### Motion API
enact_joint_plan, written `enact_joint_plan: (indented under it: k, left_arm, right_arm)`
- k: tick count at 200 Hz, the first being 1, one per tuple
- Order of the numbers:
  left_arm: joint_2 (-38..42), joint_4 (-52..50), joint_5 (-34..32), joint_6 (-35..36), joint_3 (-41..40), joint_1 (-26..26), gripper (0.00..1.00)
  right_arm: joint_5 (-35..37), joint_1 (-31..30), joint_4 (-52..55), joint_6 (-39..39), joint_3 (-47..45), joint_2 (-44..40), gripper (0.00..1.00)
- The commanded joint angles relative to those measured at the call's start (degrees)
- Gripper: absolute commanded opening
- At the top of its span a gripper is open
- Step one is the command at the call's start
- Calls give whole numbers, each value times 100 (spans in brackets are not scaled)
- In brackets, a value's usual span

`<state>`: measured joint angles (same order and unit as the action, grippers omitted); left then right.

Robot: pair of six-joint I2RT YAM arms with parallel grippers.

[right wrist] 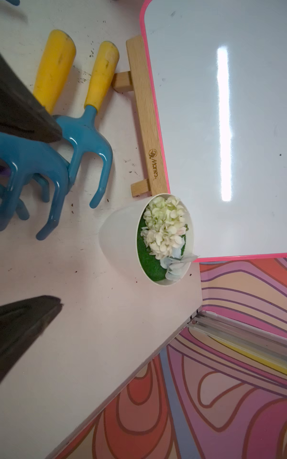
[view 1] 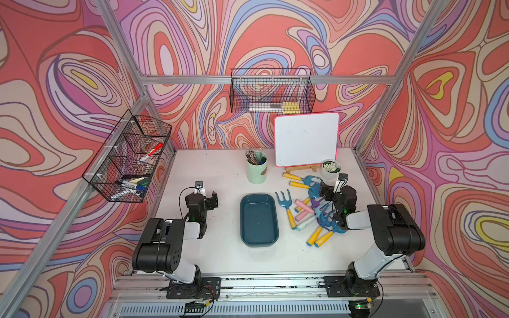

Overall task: Put the rake into the storage box
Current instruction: Pick up the rake at the center of the board.

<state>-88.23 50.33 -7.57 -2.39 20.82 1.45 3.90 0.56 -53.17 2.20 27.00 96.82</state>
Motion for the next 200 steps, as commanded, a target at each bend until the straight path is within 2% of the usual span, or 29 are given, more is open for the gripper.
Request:
enact_joint_plan:
  k: [1, 200]
  left_arm:
    - [14, 54, 63, 46, 54, -31, 99]
    - [-4, 38, 72, 55, 66, -31, 99]
  right_arm:
    - [66, -38, -43, -31, 49, 57, 98]
    - [62, -38, -89, -34, 7, 44, 98]
